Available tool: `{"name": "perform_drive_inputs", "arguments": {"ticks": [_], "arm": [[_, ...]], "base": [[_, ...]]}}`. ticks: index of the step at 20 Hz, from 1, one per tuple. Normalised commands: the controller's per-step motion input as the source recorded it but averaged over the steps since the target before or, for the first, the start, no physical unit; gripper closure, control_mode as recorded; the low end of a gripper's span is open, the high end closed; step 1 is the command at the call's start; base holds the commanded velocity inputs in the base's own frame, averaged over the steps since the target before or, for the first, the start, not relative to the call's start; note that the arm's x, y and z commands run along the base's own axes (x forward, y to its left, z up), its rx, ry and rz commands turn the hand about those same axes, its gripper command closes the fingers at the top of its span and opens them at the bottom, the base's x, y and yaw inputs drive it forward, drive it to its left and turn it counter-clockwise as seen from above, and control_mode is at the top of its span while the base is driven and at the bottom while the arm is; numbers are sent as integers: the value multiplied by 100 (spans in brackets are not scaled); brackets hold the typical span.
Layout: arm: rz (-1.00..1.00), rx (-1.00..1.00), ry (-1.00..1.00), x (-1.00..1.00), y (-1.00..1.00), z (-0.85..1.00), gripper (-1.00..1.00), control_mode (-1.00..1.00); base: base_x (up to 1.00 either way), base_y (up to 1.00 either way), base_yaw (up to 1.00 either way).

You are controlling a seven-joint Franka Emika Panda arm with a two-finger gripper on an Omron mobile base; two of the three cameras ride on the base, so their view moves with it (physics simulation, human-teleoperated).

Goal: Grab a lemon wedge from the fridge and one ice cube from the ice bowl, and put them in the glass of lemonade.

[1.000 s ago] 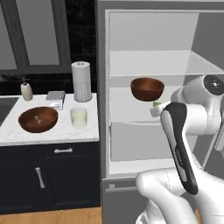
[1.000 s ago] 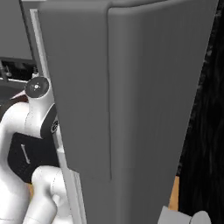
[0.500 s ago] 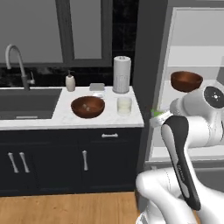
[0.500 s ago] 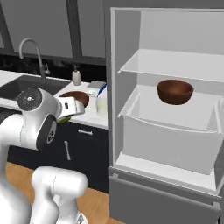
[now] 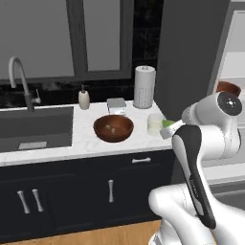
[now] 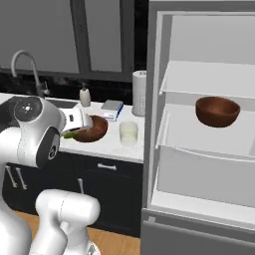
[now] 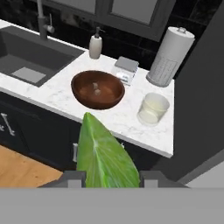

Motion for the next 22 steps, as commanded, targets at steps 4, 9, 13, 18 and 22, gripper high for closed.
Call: {"name": "perform_drive_inputs", "arguments": {"ticks": [4,9,13,18,22], "arm": [[0,0,0,0,0,0,100,100],[0,0,0,0,0,0,100,100],[0,0,0,0,0,0,100,100],[0,0,0,0,0,0,100,100],[0,0,0,0,0,0,100,100]], "base": [[77,0,-23],[81,8,-14],[49,36,-6],[0,92,0],[28,23,0]]}}
